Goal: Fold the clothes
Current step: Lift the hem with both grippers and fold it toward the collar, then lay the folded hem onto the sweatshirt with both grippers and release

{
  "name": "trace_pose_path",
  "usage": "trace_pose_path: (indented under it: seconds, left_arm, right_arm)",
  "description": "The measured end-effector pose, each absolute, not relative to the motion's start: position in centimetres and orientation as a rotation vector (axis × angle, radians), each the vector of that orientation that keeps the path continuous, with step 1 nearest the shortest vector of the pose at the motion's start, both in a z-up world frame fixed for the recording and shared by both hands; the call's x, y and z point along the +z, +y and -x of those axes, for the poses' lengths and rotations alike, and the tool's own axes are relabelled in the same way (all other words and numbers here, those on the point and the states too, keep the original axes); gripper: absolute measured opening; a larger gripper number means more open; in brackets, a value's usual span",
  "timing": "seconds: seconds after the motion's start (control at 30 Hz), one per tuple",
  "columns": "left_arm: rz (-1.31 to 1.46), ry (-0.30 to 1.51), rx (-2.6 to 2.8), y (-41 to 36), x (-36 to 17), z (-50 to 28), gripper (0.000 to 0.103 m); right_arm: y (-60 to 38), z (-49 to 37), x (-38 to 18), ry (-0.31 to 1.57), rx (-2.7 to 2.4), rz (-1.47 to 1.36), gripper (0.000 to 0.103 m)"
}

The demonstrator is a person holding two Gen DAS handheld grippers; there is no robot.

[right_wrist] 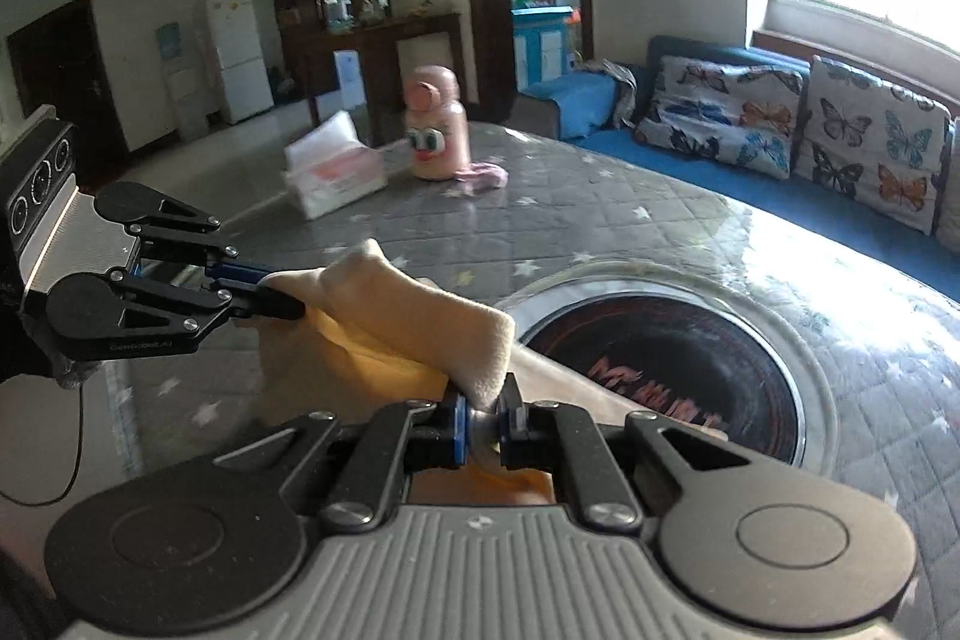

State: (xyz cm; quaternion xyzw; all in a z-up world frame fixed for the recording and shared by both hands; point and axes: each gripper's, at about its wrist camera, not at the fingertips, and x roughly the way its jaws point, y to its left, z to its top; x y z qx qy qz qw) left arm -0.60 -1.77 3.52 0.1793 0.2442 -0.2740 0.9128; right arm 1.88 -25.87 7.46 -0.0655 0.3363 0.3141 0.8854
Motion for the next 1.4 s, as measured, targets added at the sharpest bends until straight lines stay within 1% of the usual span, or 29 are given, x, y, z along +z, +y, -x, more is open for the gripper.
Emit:
trace_pose_path:
  seconds: [0.13, 0.27, 0.3, 0.4, 0.47, 0.63, 0.73, 0.93, 1.17, 1.23, 1.3, 1.4]
  left_arm:
    - [-0.370, 0.576, -0.525, -2.6, 1.1, -4.3, 0.010]
    - [-0.336, 0.660, -0.476, -2.7, -1.6, -7.6, 0.010]
    - [-0.331, 0.673, -0.463, -2.6, -2.2, -8.1, 0.013]
    - [-0.328, 0.682, -0.434, -2.3, -2.9, -8.8, 0.017]
    - [-0.323, 0.679, -0.423, -2.1, -2.8, -8.9, 0.019]
    - [-0.328, 0.656, -0.384, -2.1, -2.2, -8.5, 0.020]
    - [-0.313, 0.633, -0.381, -2.0, -1.4, -8.0, 0.020]
    - [-0.317, 0.602, -0.432, -3.2, 0.2, -6.7, 0.020]
    - [-0.308, 0.640, -0.491, -5.3, -0.6, -6.5, 0.020]
    - [-0.311, 0.649, -0.493, -5.7, -0.9, -6.6, 0.024]
    - [-0.312, 0.658, -0.496, -5.8, -1.3, -6.8, 0.026]
    - [-0.312, 0.674, -0.497, -6.0, -1.8, -7.2, 0.026]
  right_arm:
    - [-25.3, -6.2, 5.7, 0.743, 0.616, 0.124, 0.009]
    - [-25.0, -10.1, 2.1, 0.811, 0.560, 0.064, 0.010]
    - [-25.0, -10.6, 1.1, 0.820, 0.544, 0.050, 0.013]
    - [-25.1, -11.7, -1.0, 0.841, 0.502, 0.008, 0.021]
    - [-25.5, -12.1, -2.1, 0.851, 0.473, -0.024, 0.023]
    - [-27.7, -10.6, -1.0, 0.809, 0.413, -0.038, 0.025]
    - [-28.5, -8.9, 0.0, 0.791, 0.406, 0.010, 0.026]
    - [-29.7, -6.6, -0.3, 0.804, 0.385, 0.012, 0.025]
    - [-30.8, -7.5, -1.6, 0.824, 0.341, -0.013, 0.025]
    - [-30.6, -7.7, -2.0, 0.822, 0.323, -0.008, 0.025]
    - [-30.5, -7.8, -2.2, 0.818, 0.309, -0.007, 0.025]
    - [-30.2, -7.6, -2.4, 0.805, 0.302, 0.019, 0.025]
